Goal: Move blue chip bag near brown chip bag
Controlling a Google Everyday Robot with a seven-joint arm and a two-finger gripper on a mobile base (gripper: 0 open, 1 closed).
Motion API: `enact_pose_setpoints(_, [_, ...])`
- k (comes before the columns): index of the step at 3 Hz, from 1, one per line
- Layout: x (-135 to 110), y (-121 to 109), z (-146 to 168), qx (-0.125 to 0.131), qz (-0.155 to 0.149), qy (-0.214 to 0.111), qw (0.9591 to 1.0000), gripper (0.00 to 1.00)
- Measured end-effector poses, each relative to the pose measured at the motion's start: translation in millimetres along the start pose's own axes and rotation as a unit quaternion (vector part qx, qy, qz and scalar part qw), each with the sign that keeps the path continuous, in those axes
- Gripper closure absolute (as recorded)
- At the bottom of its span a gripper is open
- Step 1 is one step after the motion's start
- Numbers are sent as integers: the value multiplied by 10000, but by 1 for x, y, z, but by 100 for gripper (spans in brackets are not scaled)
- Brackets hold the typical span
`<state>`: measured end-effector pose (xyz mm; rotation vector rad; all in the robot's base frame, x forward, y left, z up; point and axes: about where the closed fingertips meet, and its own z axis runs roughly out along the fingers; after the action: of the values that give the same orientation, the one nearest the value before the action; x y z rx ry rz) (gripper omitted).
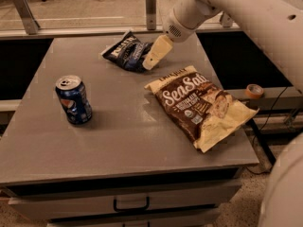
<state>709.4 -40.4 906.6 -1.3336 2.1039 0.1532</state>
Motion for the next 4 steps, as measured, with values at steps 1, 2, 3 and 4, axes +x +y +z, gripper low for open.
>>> enact_pose_setpoints(1, [-18, -9, 29, -85, -161, -142, 9997, 18])
enact_pose_setpoints(2, [-37, -15, 47, -134, -381, -253, 9989, 42])
enact_pose_setpoints(3, [-43, -13, 59, -239, -535, -264, 9979, 64])
enact_pose_setpoints(4, [-46, -12, 66, -282, -633, -244, 9973, 88])
